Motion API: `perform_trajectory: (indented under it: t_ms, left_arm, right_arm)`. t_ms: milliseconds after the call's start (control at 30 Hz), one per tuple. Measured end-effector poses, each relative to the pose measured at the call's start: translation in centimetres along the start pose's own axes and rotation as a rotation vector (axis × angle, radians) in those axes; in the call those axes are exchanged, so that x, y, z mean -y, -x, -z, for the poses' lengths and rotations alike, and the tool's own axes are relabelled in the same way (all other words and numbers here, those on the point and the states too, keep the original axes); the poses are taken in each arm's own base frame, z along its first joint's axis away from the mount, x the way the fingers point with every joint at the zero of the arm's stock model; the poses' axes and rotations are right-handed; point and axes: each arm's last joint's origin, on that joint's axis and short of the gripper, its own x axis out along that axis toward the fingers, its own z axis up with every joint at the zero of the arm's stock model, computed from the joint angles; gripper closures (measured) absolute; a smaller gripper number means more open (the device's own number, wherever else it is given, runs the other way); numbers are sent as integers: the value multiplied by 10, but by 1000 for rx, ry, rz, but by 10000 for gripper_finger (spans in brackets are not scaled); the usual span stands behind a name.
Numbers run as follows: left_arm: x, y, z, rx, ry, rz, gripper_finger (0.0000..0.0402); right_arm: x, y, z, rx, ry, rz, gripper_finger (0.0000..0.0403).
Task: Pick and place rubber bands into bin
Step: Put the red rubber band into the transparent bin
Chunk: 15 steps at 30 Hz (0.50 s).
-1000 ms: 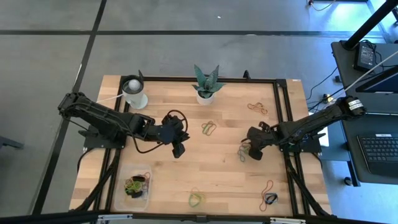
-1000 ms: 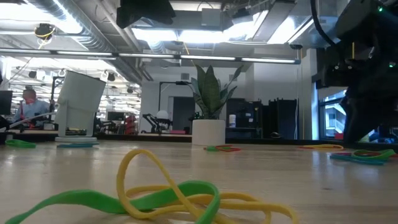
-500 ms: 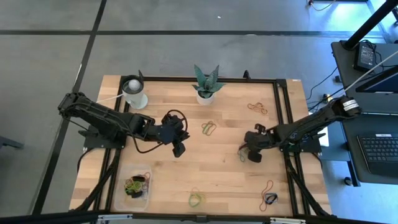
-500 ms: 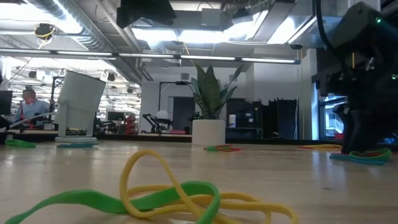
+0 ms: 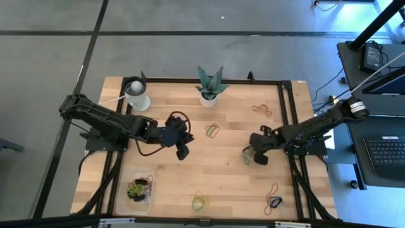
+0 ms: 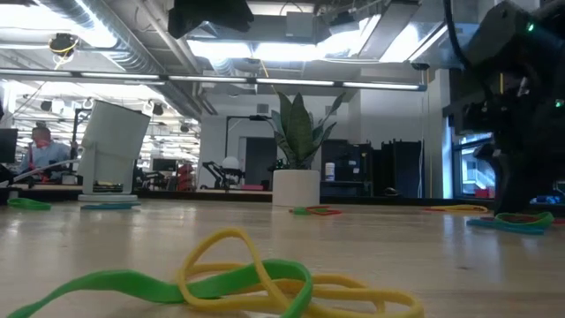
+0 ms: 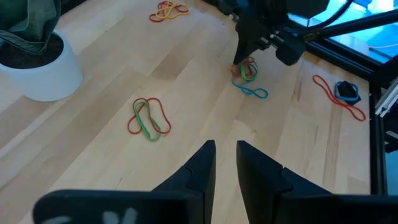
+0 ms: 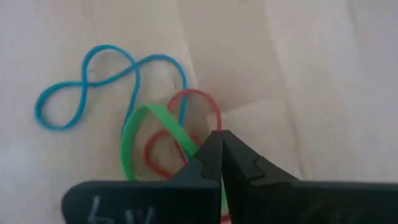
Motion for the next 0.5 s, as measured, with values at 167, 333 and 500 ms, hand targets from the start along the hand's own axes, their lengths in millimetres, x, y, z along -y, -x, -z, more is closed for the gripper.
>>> perform_trajectory:
  t_ms: [167,333,500]
  left_arm:
    - [0,0,0,0,0,0,343]
    - [0,0,0,0,0,0,343]
    - [0,0,-1,6,3,1,343]
  right_arm:
    - [2,17,-3,16,3,1,401]
    - [4,27,-5,77,-15,-27,402]
    - [7,47,-8,148,-35,-57,402]
